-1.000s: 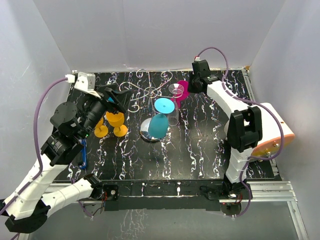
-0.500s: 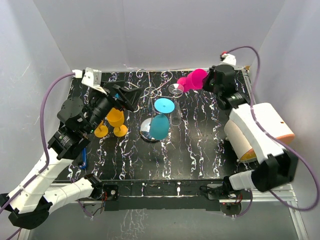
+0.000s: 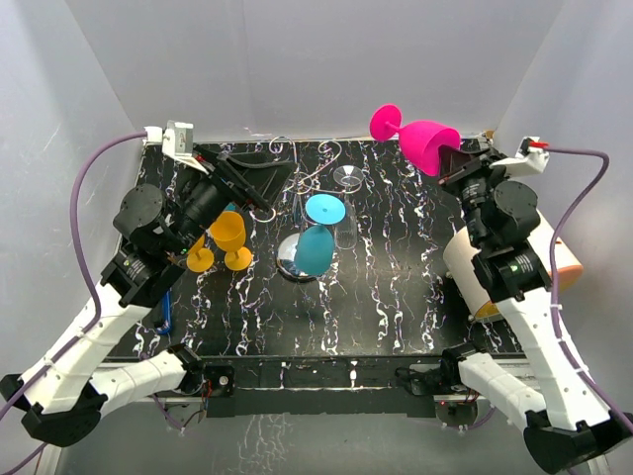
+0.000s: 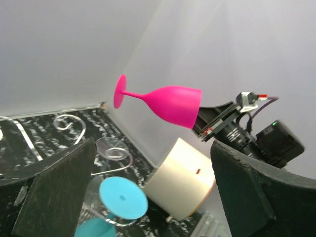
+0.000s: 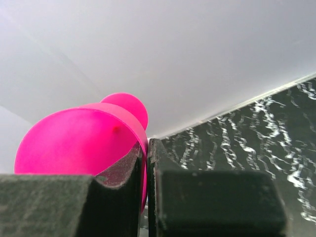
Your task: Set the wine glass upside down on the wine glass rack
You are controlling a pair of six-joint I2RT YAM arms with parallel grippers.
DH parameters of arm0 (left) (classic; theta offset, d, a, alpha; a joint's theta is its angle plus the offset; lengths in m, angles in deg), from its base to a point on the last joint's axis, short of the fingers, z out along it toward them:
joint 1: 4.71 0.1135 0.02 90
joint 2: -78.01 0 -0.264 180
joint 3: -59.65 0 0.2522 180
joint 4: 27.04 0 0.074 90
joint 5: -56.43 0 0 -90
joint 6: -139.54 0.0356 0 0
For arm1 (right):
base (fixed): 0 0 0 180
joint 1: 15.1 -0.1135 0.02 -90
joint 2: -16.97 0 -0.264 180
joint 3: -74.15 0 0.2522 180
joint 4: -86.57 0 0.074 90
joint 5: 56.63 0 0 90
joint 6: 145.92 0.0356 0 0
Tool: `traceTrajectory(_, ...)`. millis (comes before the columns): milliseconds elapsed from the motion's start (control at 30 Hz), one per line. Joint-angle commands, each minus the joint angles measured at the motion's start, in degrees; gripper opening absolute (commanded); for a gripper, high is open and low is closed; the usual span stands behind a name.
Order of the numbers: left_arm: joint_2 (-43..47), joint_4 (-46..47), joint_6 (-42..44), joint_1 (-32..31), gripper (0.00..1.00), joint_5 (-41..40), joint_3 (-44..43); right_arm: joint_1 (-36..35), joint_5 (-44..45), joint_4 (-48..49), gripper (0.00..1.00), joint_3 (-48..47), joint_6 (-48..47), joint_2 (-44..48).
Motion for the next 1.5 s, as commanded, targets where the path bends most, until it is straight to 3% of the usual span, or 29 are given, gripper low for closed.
traceTrajectory(0,-0.89,9.11,-7.52,0.21,0.99,4.95,-0.80,0.12,-2.34,9.60,0.00,1.96,7.75,3.25)
traceTrajectory(233,-5.67,19.26,-21.85,0.18,0.99,6.36,0.22,0.12,-12.52,18.89,0.00,4.51,16.36,4.09)
traceTrajectory(533,-16.55,16.61,-44.74,0.01,0.93,2.49,-5.27,0.17,-15.98,27.35,0.00,7.50,22.55,2.93)
traceTrajectory(767,-22.55,15.51,-42.96,-3.24,0.85,-1.84,-11.65,0.12,-19.10,30.00,0.00,8.40,25.89,1.68)
traceTrajectory(933,-25.71,18.60,-44.15,-4.40,0.72,-6.69,-12.46,0.13,-21.11,30.50,0.00,8.92,26.66,1.90)
traceTrajectory(1067,-27.45,23.14,-39.25,-6.17,0.64,-8.68,-14.19,0.13,-22.40,30.80,0.00,9.19,26.80,2.75)
traceTrajectory(1467,-31.98,29.67,-40.73,-7.70,0.32,-10.32,-18.60,0.12,-33.24,39.35,0.00,11.45,26.77,3.17)
